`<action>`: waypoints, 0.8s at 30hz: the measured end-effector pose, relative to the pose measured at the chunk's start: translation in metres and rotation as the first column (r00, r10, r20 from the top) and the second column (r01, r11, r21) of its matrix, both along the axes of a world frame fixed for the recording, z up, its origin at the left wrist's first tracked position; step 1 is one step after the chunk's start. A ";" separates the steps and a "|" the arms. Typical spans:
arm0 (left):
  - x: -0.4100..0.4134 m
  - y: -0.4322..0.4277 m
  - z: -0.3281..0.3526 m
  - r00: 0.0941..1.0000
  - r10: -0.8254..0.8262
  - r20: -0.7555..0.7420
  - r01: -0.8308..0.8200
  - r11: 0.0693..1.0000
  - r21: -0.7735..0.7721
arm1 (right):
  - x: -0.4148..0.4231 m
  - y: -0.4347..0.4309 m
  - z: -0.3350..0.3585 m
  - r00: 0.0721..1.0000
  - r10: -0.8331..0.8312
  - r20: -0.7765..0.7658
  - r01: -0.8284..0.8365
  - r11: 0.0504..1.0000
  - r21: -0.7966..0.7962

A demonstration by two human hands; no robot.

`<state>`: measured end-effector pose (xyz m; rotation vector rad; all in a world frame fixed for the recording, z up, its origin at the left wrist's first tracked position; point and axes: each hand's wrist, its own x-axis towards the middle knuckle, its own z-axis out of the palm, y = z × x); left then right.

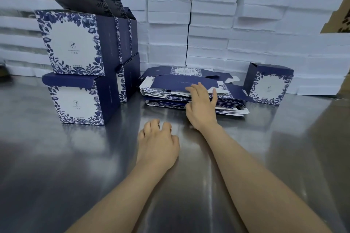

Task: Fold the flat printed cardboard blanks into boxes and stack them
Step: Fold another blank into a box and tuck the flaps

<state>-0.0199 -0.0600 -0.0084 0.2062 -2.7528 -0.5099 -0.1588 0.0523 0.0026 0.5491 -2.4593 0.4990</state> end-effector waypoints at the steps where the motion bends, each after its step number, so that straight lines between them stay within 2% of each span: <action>1: 0.000 0.000 0.000 1.000 0.004 -0.001 -0.004 1.000 0.001 | 0.001 0.000 0.000 1.000 0.011 -0.007 -0.011 1.000 0.016; 6: -0.001 0.000 -0.001 1.000 0.011 0.003 -0.011 1.000 -0.010 | -0.003 0.000 -0.003 0.998 -0.035 0.059 0.027 0.991 0.134; 8: -0.001 0.000 -0.001 1.000 0.010 -0.007 -0.010 1.000 -0.012 | -0.004 -0.001 -0.002 0.997 -0.066 0.033 0.061 0.990 0.131; 10: -0.002 0.000 -0.001 1.000 0.011 -0.009 -0.011 1.000 -0.018 | -0.001 -0.001 0.002 0.993 -0.090 -0.078 0.093 0.995 0.024; 12: -0.002 -0.001 -0.001 1.000 0.010 0.002 -0.010 0.999 -0.032 | 0.007 0.000 0.014 0.962 -0.104 -0.252 0.068 0.987 -0.147; 15: -0.002 -0.002 0.000 1.000 0.001 0.030 0.000 0.999 -0.043 | 0.026 0.004 0.049 0.855 -0.169 -0.490 -0.028 0.929 -0.370; 17: -0.003 -0.003 0.001 1.000 -0.002 0.029 0.003 0.999 -0.046 | 0.045 0.009 0.087 0.799 -0.244 -0.549 -0.063 0.875 -0.481; 19: -0.004 -0.003 0.001 1.000 -0.006 0.025 0.006 1.000 -0.028 | 0.068 0.021 0.130 0.804 -0.292 -0.518 -0.065 0.823 -0.564; 22: -0.006 -0.006 0.004 1.000 -0.019 0.003 0.018 0.997 0.068 | 0.107 0.049 0.180 0.910 -0.286 -0.301 0.023 0.758 -0.652; 24: -0.006 -0.009 0.007 0.998 -0.020 -0.065 0.038 0.953 0.300 | 0.132 0.066 0.191 0.969 -0.165 -0.186 0.006 0.763 -0.646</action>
